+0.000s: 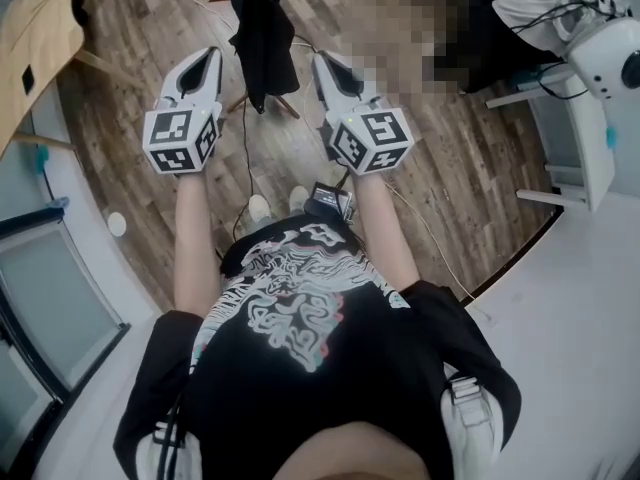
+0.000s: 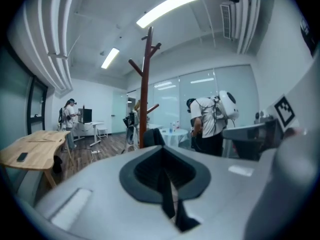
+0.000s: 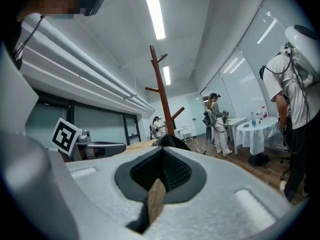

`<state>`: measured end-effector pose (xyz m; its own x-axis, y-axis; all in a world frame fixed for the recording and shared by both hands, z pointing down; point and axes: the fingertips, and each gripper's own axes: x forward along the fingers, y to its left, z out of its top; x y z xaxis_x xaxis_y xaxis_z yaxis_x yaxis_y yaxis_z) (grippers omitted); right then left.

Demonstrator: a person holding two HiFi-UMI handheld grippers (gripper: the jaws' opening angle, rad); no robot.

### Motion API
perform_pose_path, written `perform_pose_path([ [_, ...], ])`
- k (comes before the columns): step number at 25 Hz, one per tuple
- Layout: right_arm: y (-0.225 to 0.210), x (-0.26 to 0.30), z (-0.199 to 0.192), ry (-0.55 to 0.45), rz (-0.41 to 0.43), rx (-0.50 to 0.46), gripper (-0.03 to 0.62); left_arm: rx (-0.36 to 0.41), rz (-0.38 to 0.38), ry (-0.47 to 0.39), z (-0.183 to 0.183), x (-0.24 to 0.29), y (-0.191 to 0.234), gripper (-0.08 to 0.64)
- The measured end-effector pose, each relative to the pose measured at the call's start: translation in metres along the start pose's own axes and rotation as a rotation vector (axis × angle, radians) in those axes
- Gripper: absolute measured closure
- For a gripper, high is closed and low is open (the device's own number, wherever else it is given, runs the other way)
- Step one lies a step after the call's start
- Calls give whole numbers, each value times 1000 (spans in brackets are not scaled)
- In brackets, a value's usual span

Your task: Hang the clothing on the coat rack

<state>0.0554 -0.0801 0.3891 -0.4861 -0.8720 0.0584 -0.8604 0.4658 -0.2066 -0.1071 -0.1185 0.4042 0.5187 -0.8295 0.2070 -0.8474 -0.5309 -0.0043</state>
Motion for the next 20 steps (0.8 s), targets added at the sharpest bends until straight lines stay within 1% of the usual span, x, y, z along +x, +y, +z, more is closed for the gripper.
perform_pose_path([
  [3, 13, -3, 1, -11, -14, 2, 594, 0, -28, 12, 3, -13, -2, 571],
  [5, 22, -4, 0, -14, -14, -2, 594, -14, -32, 11, 3, -23, -1, 571],
  [9, 36, -4, 1, -29, -10, -7, 594, 2, -28, 2, 1, -36, -1, 571],
  [12, 47, -8, 1, -35, -4, -10, 594, -2, -33, -5, 1, -44, -4, 571],
  [15, 53, -14, 2, -34, -3, -5, 594, -2, -49, 2, -1, -51, -13, 571],
  [20, 58, -15, -1, -28, -2, -23, 594, -1, -65, 8, -5, -54, -20, 571],
])
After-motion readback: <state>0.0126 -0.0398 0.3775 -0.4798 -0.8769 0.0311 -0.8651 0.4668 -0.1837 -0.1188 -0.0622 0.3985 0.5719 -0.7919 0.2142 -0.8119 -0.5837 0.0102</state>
